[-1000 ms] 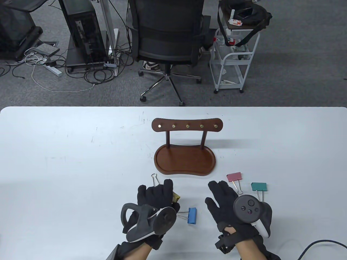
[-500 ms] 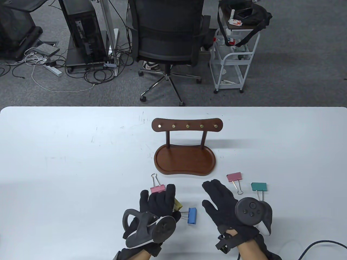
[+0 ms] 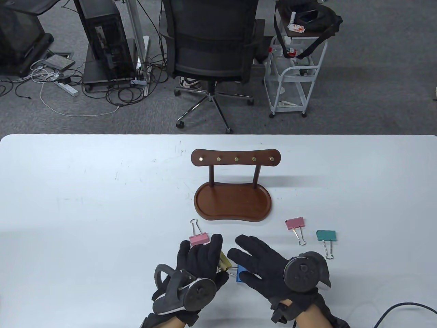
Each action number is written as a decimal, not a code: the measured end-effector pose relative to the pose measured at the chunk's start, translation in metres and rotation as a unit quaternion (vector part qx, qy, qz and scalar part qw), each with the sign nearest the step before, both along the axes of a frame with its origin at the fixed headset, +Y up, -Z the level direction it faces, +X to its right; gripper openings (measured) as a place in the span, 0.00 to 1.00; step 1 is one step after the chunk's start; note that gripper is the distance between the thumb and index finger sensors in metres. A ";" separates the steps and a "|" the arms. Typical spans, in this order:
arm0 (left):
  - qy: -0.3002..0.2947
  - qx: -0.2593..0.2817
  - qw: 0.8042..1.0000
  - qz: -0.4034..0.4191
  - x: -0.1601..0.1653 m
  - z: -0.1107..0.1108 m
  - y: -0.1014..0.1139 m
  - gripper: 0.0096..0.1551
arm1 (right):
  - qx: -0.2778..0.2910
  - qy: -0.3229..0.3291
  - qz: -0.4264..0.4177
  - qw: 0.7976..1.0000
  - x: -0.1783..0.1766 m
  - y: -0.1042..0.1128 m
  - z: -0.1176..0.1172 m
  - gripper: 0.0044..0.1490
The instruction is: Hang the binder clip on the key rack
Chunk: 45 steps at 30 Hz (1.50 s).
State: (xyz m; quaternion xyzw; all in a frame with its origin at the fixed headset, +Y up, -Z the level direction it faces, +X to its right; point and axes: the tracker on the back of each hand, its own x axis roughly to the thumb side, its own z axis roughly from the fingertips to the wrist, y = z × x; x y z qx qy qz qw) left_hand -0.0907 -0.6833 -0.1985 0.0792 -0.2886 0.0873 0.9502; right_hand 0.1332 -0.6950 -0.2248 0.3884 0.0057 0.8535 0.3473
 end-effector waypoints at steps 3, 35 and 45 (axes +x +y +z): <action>-0.014 0.002 1.000 -0.001 0.001 0.000 0.000 0.61 | 0.006 0.015 0.011 1.000 -0.004 0.000 0.001 0.38; -0.070 0.040 0.996 0.024 0.003 0.007 0.005 0.62 | 0.103 0.015 0.038 0.994 -0.016 0.007 0.005 0.41; 0.006 0.080 0.996 0.044 -0.010 0.009 0.013 0.54 | 0.133 -0.069 0.024 0.988 -0.008 0.013 0.004 0.42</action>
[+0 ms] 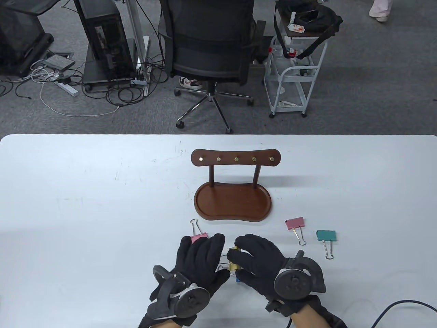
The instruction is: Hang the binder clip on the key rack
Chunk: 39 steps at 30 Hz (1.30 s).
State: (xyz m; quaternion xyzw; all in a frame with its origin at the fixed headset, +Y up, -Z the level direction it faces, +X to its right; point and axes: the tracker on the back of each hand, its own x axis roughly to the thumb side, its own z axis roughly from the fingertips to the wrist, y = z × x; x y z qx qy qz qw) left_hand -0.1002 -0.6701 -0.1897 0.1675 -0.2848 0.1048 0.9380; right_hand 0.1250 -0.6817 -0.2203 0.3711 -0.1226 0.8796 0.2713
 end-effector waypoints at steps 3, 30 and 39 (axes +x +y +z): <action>0.035 0.004 0.999 0.003 -0.003 0.000 0.001 0.52 | 0.007 -0.029 -0.001 1.000 0.000 0.002 -0.001 0.42; 0.150 -0.040 0.986 0.065 -0.021 -0.004 0.005 0.50 | 0.031 -0.225 -0.075 0.971 -0.047 0.084 -0.057 0.42; 0.180 -0.052 0.979 0.082 -0.032 -0.006 0.006 0.49 | 0.024 -0.272 -0.067 0.960 -0.080 0.091 -0.086 0.45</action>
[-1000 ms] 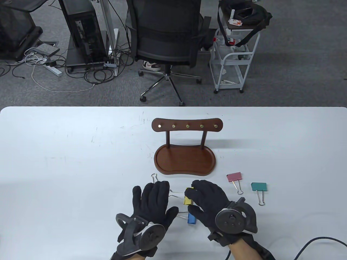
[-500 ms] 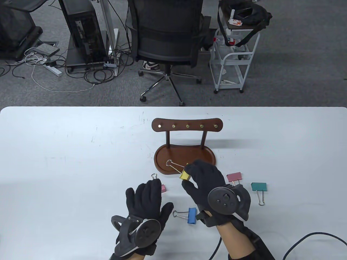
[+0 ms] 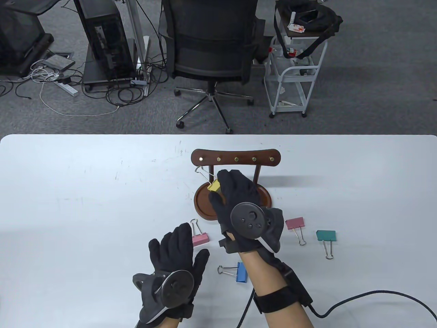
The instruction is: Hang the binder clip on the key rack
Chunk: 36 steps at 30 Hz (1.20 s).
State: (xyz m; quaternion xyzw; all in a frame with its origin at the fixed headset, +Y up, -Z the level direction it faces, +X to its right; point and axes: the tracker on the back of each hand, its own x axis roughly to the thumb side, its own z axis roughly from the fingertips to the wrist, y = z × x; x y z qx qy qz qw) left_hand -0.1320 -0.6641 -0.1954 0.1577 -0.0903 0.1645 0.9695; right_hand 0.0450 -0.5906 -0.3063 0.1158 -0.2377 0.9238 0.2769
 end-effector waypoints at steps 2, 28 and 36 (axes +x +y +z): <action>0.004 -0.005 1.000 0.005 -0.003 -0.001 0.000 0.49 | -0.007 -0.014 0.006 1.000 -0.006 -0.002 -0.007 0.44; 0.005 -0.037 0.999 0.026 -0.003 -0.005 -0.003 0.48 | -0.044 -0.066 0.036 0.996 -0.025 -0.019 -0.036 0.43; 0.010 -0.041 0.999 0.028 -0.005 -0.006 -0.003 0.48 | -0.052 -0.075 0.034 0.995 -0.026 -0.026 -0.041 0.41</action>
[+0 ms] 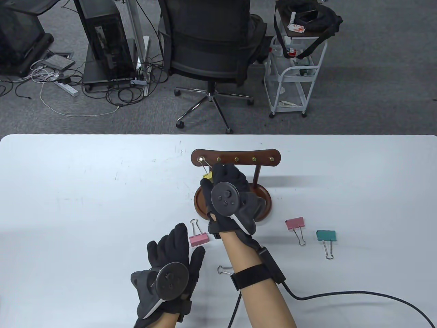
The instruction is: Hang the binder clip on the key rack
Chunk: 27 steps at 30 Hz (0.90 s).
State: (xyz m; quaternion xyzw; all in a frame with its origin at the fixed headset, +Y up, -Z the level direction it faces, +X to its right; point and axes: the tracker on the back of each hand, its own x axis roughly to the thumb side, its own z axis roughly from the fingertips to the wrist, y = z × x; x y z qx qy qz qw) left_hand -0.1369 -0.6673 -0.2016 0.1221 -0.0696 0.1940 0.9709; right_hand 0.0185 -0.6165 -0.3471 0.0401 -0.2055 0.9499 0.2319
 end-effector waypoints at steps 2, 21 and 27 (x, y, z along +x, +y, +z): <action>0.002 -0.001 1.000 0.001 0.000 0.000 0.000 0.48 | -0.006 -0.001 -0.001 1.000 -0.001 -0.004 -0.002 0.41; 0.012 -0.021 1.000 0.002 -0.005 -0.006 -0.004 0.48 | -0.081 0.002 0.008 0.997 -0.017 -0.042 -0.024 0.51; 0.017 -0.030 0.999 0.000 -0.006 -0.009 -0.007 0.47 | -0.086 0.006 0.013 0.996 -0.020 -0.049 -0.029 0.52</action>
